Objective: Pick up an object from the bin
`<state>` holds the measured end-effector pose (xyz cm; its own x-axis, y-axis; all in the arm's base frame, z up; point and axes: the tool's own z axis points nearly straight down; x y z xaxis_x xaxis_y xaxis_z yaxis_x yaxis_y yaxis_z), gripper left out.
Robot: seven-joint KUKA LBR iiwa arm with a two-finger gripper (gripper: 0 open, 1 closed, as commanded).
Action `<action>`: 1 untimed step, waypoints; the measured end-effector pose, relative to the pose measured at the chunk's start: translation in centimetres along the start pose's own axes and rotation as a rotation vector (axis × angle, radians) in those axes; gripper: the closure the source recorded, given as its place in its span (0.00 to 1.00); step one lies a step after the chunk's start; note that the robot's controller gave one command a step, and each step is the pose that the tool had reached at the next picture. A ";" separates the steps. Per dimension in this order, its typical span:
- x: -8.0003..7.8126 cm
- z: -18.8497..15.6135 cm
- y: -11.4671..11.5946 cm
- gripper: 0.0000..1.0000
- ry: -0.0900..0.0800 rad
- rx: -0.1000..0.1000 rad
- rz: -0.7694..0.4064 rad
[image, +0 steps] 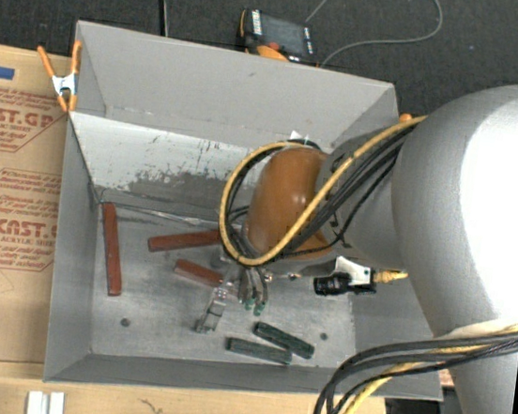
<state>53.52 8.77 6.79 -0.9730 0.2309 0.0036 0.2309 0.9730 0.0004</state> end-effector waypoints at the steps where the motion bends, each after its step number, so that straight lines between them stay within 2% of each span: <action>1: 0.0 0.0 0.1 0.00 -0.003 -0.001 -0.001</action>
Offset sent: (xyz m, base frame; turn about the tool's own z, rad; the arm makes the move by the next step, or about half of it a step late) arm 0.0000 0.0000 0.0000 0.0000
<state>53.52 8.82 6.76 -0.9731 0.2302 0.0003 0.2302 0.9731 0.0011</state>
